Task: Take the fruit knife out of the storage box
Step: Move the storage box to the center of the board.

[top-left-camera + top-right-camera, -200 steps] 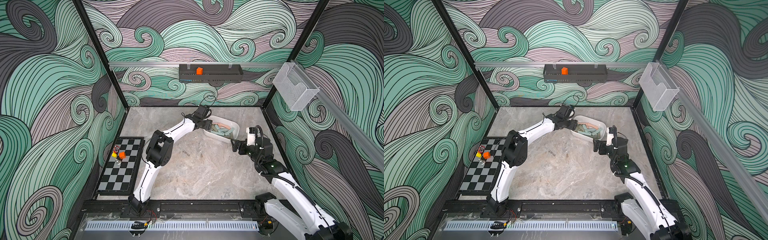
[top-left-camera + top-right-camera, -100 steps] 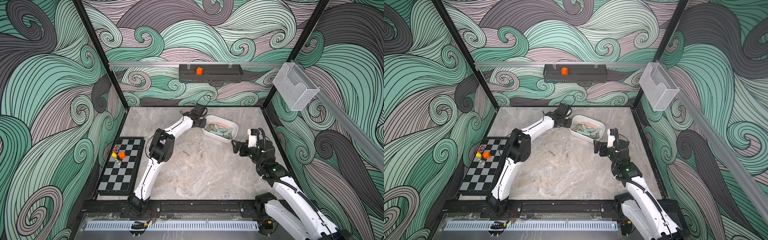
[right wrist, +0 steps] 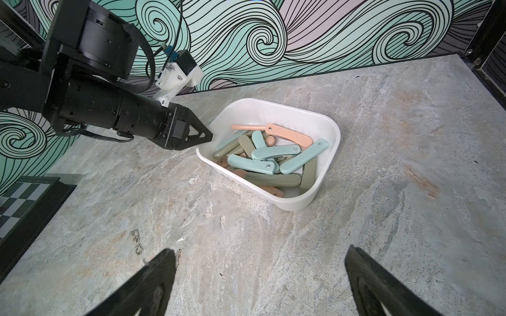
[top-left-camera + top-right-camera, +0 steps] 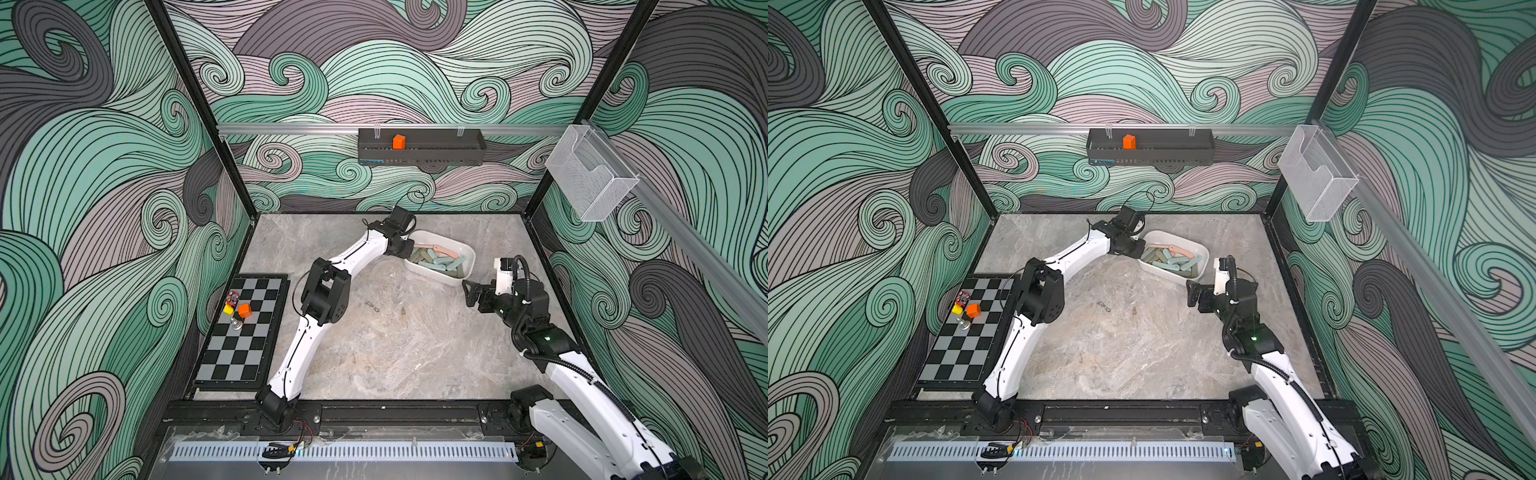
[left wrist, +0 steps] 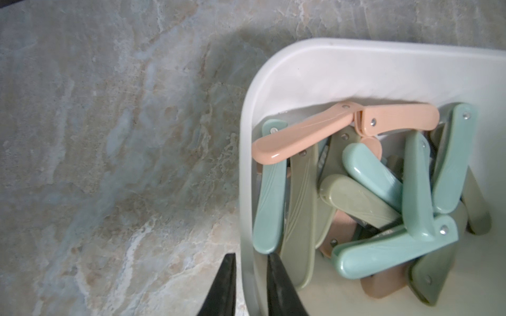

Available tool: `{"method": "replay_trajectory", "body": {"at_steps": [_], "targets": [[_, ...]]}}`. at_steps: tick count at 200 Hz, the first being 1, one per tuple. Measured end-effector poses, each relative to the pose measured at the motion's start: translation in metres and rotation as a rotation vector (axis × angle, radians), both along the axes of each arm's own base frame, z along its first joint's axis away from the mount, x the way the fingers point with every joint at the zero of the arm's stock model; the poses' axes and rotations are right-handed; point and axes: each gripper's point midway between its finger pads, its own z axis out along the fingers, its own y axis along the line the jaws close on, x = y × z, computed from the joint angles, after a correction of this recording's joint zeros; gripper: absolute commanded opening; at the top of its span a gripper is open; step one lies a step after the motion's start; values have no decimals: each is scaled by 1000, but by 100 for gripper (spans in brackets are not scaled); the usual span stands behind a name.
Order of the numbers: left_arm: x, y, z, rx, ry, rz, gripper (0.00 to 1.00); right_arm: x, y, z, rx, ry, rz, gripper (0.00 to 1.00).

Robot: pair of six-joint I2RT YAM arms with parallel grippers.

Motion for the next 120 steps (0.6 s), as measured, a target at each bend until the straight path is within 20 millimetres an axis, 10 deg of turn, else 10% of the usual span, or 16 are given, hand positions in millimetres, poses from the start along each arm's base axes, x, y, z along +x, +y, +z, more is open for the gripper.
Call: {"method": "replay_trajectory", "body": {"at_steps": [77, 120], "targets": [[-20, 14, -6, 32, 95, 16, 9, -1, 7, 2, 19, 23, 35, 98], [-65, 51, -7, 89, 179, 56, 9, 0, 40, 8, 94, 72, 178, 98]]}}
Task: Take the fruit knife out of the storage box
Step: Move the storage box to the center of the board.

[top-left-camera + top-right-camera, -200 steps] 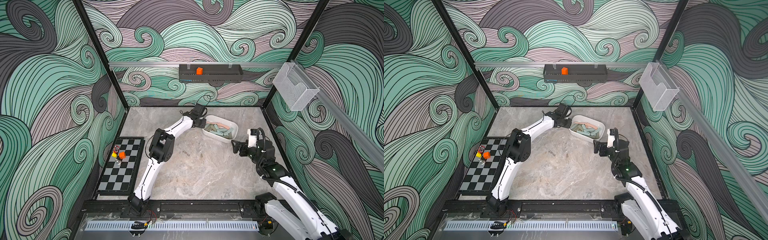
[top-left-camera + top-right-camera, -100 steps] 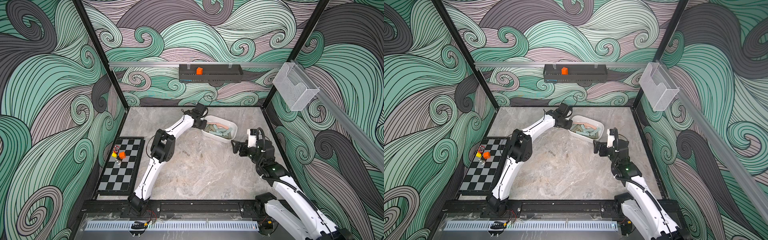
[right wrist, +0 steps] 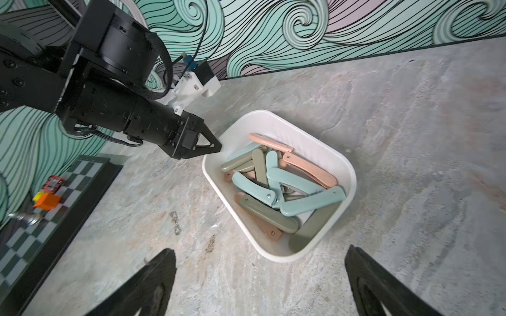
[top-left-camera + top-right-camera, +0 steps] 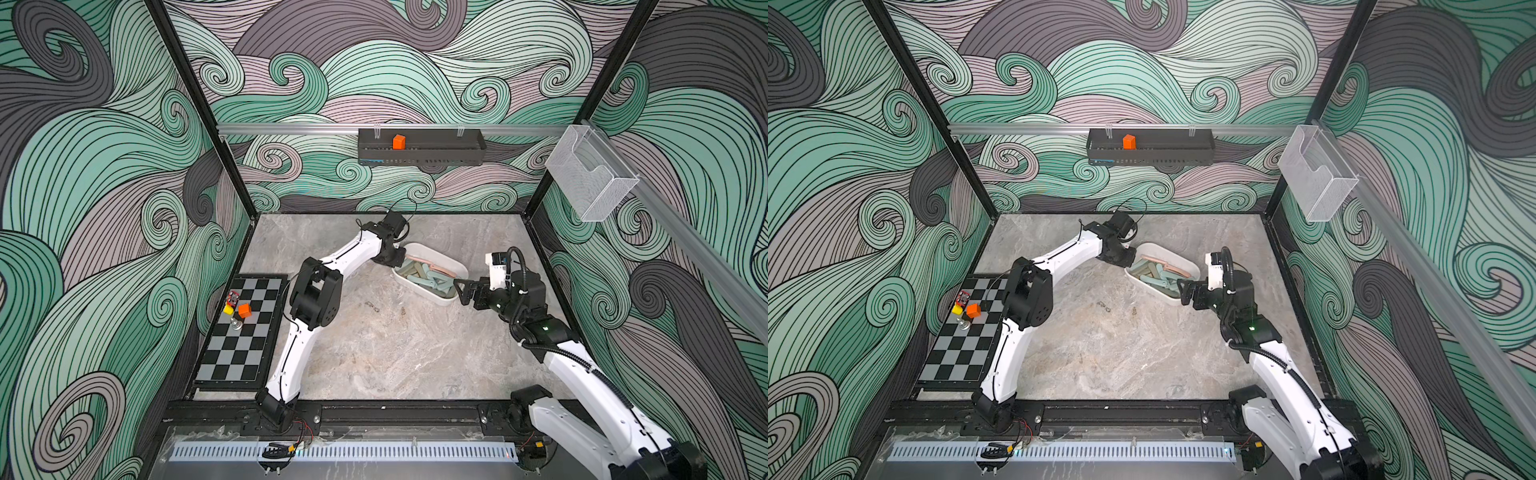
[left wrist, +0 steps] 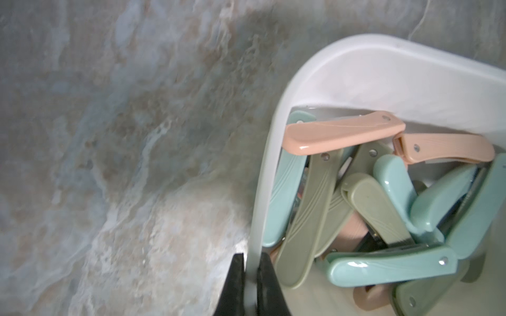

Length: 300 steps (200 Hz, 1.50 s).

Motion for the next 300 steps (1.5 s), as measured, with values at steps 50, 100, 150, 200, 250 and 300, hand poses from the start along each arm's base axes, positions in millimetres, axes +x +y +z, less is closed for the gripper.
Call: {"method": "replay_trajectory", "body": {"at_steps": [50, 100, 150, 200, 250, 300], "targets": [[-64, 62, -2, 82, 74, 60, 11, -21, 44, -3, 33, 59, 172, 98], [-113, 100, -7, 132, 123, 97, 14, -34, 80, -34, -5, 238, 306, 98], [-129, 118, -7, 179, 123, 104, 32, -39, 97, -53, -16, 368, 384, 98], [-121, 121, 11, 208, 80, 91, 38, -37, 110, -36, -31, 346, 455, 98], [-108, 116, 35, 203, 36, 60, 52, -33, 131, -16, -70, 307, 536, 98], [-113, 120, 64, 184, -19, 45, 99, -38, 140, -37, -106, 388, 567, 98]]}}
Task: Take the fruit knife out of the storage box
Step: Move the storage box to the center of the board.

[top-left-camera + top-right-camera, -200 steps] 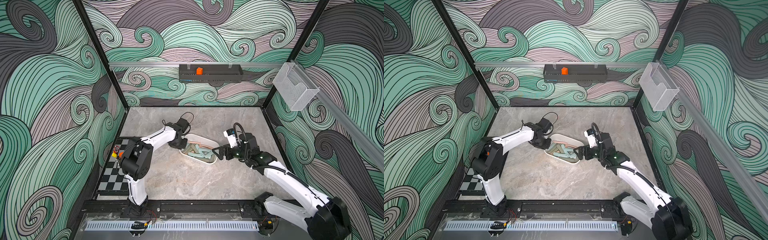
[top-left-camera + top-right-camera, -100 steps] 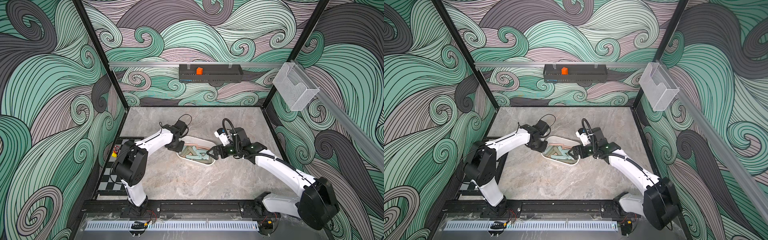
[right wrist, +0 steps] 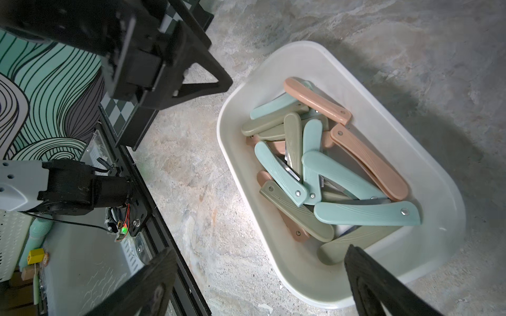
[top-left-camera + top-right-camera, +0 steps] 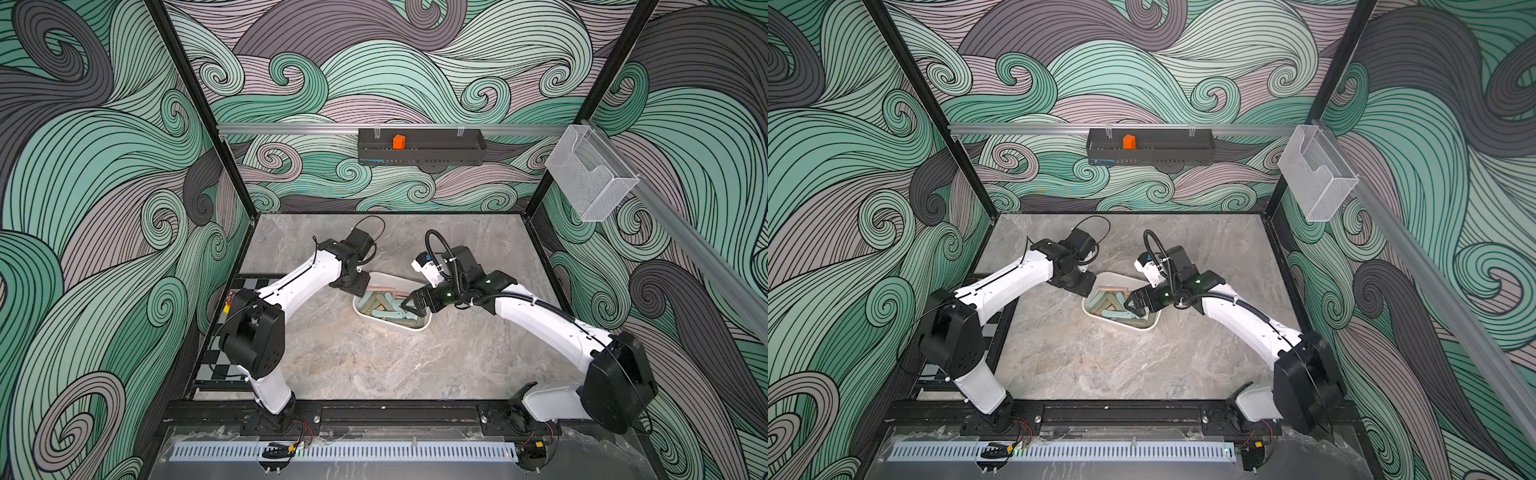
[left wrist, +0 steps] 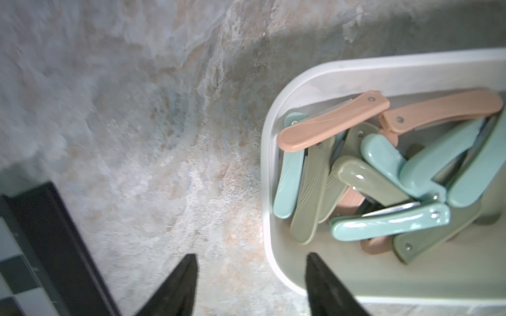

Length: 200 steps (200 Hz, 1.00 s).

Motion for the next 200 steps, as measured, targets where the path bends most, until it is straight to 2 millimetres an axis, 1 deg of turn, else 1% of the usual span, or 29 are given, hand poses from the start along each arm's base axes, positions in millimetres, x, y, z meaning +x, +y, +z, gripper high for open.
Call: {"method": "replay_trajectory", "body": {"at_steps": [15, 28, 49, 61, 73, 85, 94, 103, 123, 145, 163, 200], "targets": [[-2, 2, 17, -17, -39, 1, 99, -3, 2, -1, -6, 1, 11, 98], [-6, 5, 27, -32, -65, 2, 99, -5, 5, -2, -14, 5, 23, 98], [-15, 8, 33, -44, -76, 3, 99, -2, 14, -3, -36, 9, 49, 98], [-21, 10, 29, -48, -64, 3, 99, 2, 22, -6, -58, 12, 65, 96], [-28, 13, 22, -47, -43, 5, 98, 7, 28, -14, -86, 22, 72, 86], [-36, 15, 13, -44, -17, 10, 98, 10, 32, -25, -117, 34, 82, 82], [-40, 17, 6, -43, 1, 14, 98, 12, 32, -36, -146, 48, 81, 69], [-45, 18, 1, -44, 12, 19, 98, 14, 29, -47, -178, 59, 82, 64], [-53, 21, -7, -50, 25, 32, 98, 15, 22, -71, -248, 97, 65, 65], [-54, 20, -8, -71, 16, 40, 98, 19, 17, -87, -303, 114, 54, 64], [-51, 17, -7, -90, 6, 44, 98, 25, 17, -92, -327, 106, 50, 60], [-48, 10, -10, -124, -6, 44, 98, 38, 17, -90, -352, 69, 33, 62]]}}
